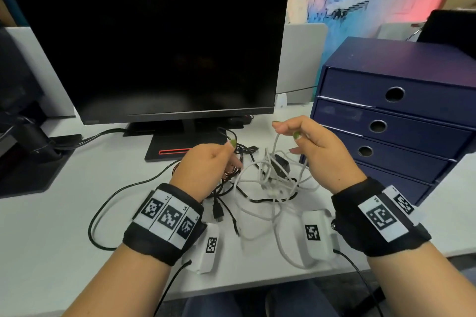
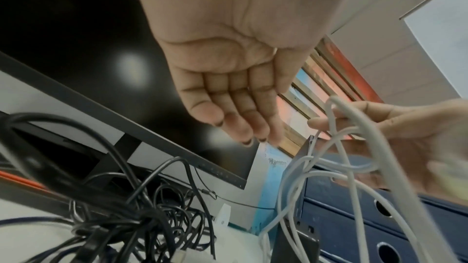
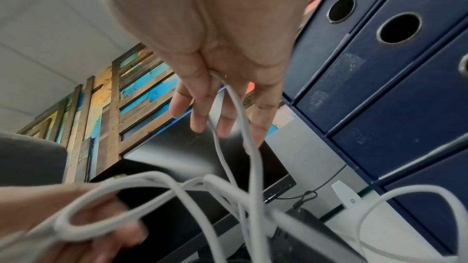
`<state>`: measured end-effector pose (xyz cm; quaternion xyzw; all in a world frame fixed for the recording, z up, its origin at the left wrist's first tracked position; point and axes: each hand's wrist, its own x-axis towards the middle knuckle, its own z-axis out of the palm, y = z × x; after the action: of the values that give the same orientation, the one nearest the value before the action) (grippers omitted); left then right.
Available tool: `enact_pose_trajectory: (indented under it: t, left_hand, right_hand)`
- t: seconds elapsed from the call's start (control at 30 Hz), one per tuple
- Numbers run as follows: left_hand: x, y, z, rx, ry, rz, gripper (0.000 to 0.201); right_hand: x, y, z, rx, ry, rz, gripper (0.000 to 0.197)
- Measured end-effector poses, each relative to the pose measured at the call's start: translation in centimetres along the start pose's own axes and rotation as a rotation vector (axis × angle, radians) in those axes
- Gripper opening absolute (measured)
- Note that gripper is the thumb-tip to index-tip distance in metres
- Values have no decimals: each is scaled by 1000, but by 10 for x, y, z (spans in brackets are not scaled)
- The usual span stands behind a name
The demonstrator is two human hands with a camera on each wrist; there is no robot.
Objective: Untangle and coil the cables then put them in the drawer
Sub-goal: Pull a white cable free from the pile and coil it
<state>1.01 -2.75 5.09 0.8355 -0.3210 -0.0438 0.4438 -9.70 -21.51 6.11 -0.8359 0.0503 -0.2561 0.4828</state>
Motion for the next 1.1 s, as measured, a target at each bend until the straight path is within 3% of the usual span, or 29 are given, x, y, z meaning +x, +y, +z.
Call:
enact_pose_trajectory:
  t: [0.1, 0.23, 0.33, 0.4, 0.53, 0.63, 0.7, 0.77, 0.87, 0.93, 1.0, 1.1]
  left_hand:
    - [18, -4, 8, 63, -5, 27, 22]
    - [42, -6, 17, 344, -259, 206, 49]
    - [51, -5, 25, 433, -430, 268, 47]
    - [56, -4, 29, 460, -465, 256, 36]
    - [66, 8, 31, 566, -475, 177, 17]
    - [64, 6, 31, 527, -372, 154, 19]
    - [59, 0, 28, 440, -277, 203, 21]
    - [57, -5, 24, 328, -201, 263, 28]
    - [56, -8, 20, 244, -171, 336, 36]
    - [54, -7, 18, 214, -184, 396, 24]
    - [51, -5, 17, 196, -196, 444, 17]
    - [48, -1, 13, 186, -193, 440, 11]
  right_hand:
    - [-2, 5, -1, 24, -30, 12, 43]
    - [-4, 7, -2, 45, -70, -5, 43]
    - [-3, 8, -1, 62, -75, -15, 42]
    - [-3, 8, 1, 79, -91, -38, 40]
    - [-5, 8, 5, 162, -121, -13, 28]
    - [2, 20, 3, 310, 9, 110, 35]
    - [7, 31, 2, 282, 83, 209, 31]
    - [10, 42, 1, 11, 6, 252, 22]
    - [12, 50, 10, -314, -252, 249, 38]
    - [14, 48, 18, -313, -323, 214, 53]
    - [18, 43, 24, -285, -334, 198, 55]
    - [23, 37, 31, -344, -349, 152, 31]
